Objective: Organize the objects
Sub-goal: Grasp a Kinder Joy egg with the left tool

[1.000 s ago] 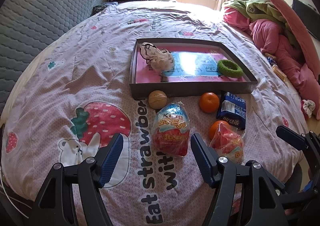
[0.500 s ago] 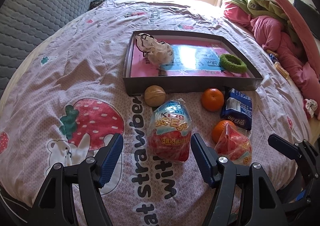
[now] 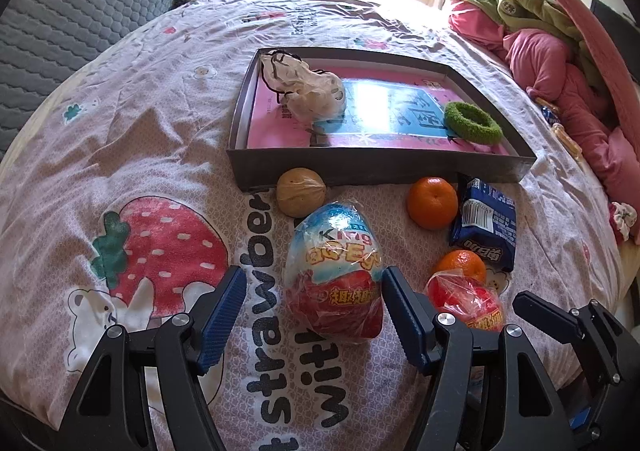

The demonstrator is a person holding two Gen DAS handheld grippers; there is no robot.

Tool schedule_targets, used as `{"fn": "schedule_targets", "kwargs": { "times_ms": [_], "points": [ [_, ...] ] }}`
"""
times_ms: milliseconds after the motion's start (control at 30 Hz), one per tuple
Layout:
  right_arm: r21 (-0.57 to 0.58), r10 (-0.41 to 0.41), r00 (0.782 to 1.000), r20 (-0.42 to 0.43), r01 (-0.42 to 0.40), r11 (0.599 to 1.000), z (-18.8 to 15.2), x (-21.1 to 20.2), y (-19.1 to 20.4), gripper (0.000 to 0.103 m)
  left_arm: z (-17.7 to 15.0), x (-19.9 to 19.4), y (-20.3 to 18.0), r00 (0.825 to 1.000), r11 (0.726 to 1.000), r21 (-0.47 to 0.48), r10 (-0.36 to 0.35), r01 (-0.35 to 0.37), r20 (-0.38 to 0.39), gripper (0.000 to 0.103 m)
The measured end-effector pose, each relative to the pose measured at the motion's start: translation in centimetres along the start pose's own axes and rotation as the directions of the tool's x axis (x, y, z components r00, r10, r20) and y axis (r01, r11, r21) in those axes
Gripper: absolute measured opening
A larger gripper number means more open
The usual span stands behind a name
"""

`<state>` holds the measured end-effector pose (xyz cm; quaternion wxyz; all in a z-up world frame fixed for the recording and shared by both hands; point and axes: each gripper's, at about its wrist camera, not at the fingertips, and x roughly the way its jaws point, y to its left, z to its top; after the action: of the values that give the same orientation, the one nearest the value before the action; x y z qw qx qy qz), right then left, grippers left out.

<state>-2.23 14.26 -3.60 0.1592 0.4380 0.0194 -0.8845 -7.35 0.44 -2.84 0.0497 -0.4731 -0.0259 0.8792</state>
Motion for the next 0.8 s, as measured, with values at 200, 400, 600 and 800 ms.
{"fn": "schedule_targets", "kwargs": {
  "times_ms": [200,400,600,800],
  "points": [
    [-0.006,0.017,1.0,-0.013,-0.017,1.0,0.0,0.7,0.2,0.08,0.6,1.0,0.0,1.0,1.0,-0.008,-0.008,0.008,-0.008,0.072],
    [-0.015,0.026,1.0,-0.015,-0.027,1.0,0.0,1.1,0.4,0.066,0.9,2.0,0.1,1.0,1.0,-0.025,-0.018,0.018,-0.024,0.072],
    [-0.035,0.026,1.0,-0.018,-0.026,0.999,-0.2,1.5,0.5,0.051,1.2,2.7,0.4,0.998,0.998,-0.055,-0.046,0.044,-0.034,0.072],
    [-0.027,0.04,0.999,0.006,-0.04,0.999,-0.3,1.0,0.0,0.05,1.2,2.8,0.3,0.996,0.994,-0.071,-0.086,0.084,-0.027,0.065]
  ]
}}
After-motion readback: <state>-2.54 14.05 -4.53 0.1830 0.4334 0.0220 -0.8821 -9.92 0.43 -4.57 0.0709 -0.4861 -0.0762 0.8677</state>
